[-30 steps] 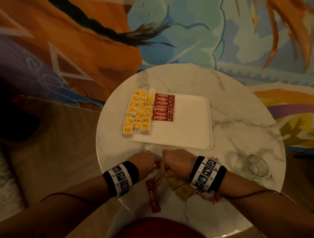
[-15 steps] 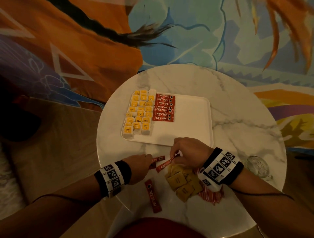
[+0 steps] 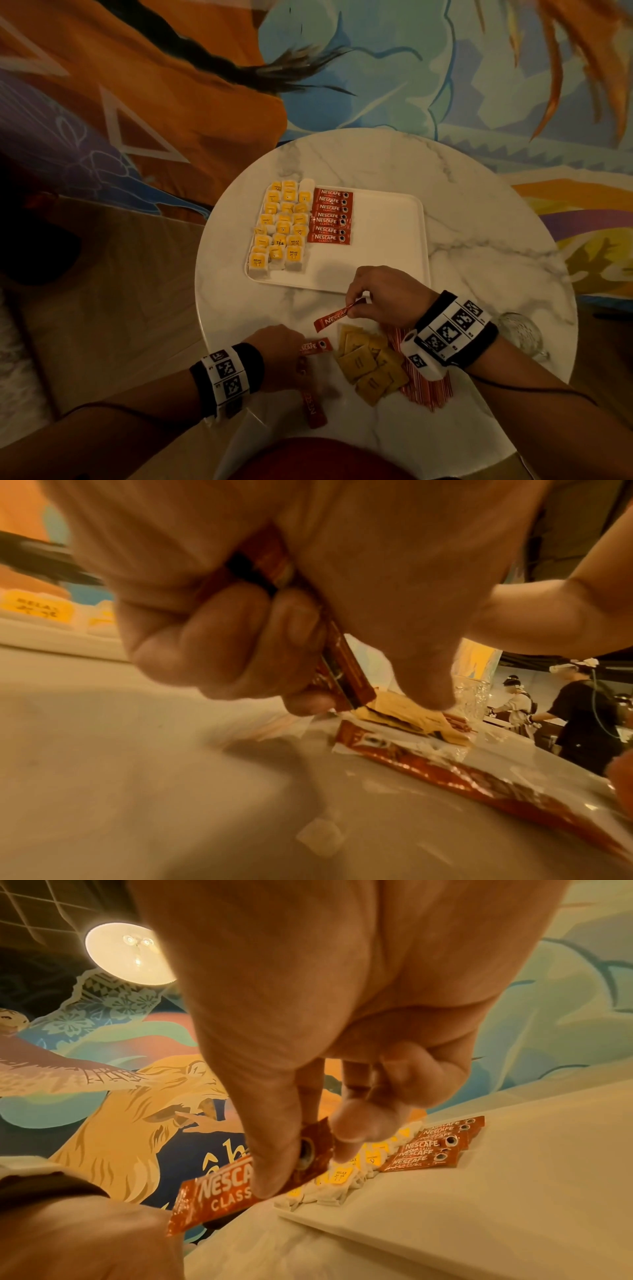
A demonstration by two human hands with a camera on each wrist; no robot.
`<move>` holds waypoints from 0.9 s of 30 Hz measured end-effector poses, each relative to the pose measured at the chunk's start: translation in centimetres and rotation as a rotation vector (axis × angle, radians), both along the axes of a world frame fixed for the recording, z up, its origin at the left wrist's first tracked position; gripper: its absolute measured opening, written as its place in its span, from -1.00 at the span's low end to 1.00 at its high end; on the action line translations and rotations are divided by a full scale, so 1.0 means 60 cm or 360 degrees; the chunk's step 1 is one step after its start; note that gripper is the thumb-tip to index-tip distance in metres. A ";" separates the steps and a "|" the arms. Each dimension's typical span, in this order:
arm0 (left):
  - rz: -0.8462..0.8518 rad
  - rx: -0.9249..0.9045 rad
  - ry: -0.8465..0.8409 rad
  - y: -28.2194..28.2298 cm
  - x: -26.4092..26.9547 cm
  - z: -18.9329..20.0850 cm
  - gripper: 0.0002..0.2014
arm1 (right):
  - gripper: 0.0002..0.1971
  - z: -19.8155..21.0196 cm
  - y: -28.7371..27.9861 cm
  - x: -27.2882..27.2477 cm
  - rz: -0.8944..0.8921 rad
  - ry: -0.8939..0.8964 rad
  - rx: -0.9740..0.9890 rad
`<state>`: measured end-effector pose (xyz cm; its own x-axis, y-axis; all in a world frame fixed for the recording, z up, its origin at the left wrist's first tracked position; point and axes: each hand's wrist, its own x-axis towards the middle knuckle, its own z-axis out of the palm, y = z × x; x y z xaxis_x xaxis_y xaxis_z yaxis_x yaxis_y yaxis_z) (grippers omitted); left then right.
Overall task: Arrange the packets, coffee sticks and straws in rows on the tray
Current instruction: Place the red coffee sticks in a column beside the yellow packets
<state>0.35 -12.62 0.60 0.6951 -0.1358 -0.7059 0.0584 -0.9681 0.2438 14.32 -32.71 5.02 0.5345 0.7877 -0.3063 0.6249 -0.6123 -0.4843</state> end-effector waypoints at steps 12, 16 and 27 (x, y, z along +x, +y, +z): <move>-0.0527 -0.0211 -0.0100 0.015 -0.003 -0.014 -0.62 | -0.88 -0.005 0.005 -0.001 -0.0004 0.0007 0.0038; -0.0487 -0.0058 -0.0082 0.011 0.002 -0.017 -0.67 | -0.88 -0.010 0.004 0.000 -0.0018 0.0009 0.0068; 0.0125 -0.0399 -0.0071 0.076 0.044 -0.010 -0.63 | -0.88 -0.004 0.004 0.033 -0.0414 0.0124 0.0449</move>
